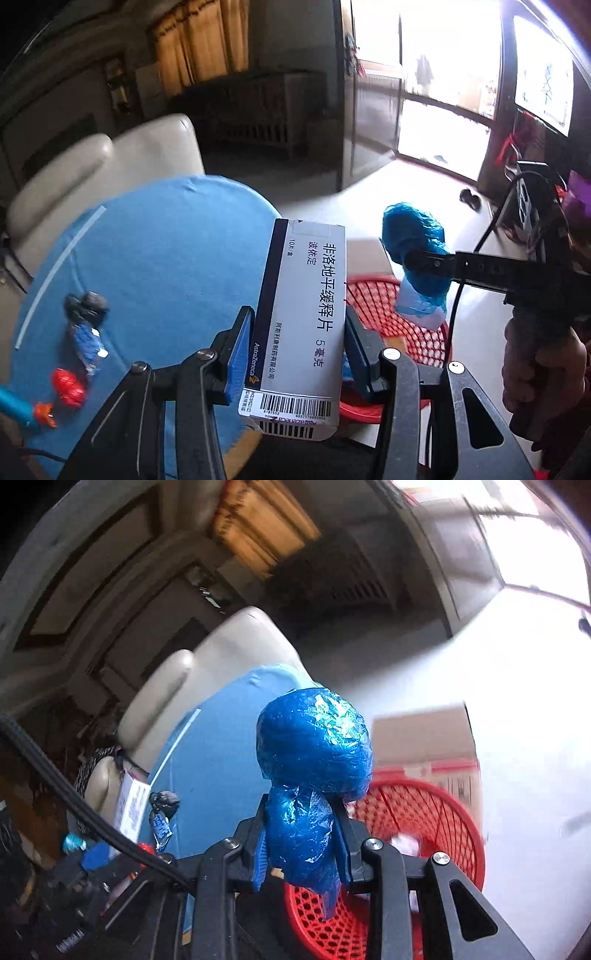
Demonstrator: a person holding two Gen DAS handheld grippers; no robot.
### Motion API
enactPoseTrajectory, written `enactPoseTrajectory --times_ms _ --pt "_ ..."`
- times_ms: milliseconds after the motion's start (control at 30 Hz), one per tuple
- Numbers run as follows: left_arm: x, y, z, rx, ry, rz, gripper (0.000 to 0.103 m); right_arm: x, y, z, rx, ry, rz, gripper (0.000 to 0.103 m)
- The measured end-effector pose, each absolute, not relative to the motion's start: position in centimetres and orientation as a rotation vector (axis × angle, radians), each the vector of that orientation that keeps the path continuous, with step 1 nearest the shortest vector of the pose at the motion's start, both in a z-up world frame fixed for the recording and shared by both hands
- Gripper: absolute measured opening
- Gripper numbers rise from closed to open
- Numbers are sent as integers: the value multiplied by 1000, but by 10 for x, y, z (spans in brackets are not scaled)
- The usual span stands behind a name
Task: Collect trash
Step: 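Carry the blue bag and white box to the wastebasket and open both grippers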
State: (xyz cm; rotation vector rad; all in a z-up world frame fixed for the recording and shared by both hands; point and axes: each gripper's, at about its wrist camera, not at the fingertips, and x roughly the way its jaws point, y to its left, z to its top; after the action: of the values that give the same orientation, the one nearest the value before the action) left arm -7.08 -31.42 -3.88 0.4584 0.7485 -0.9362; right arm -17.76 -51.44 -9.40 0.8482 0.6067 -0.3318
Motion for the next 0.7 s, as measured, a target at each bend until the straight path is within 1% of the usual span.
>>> enactPoseTrajectory --times_ms 200,467,533,567,633,667,700 --pt "-72 -338 -66 511 820 -966 49 -180 -530 -120 948 667 -342 32" --pt "-77 -351 -75 519 838 -1028 50 -187 -544 -134 1048 692 -335 34" --pt "-77 -349 -74 515 832 -1045 60 -188 -547 -137 1068 693 -325 35" --pt "-76 -346 -73 508 828 -1051 60 -188 -547 -138 1073 693 -321 36" --pt "-72 -342 -72 498 828 -1051 60 -188 -547 -139 1088 698 -319 43" --pt "-70 -340 -73 491 832 -1048 60 -188 -547 -140 1091 696 -322 49" --pt "-65 -338 -72 481 840 -1039 60 -188 -547 -141 1090 689 -330 61"
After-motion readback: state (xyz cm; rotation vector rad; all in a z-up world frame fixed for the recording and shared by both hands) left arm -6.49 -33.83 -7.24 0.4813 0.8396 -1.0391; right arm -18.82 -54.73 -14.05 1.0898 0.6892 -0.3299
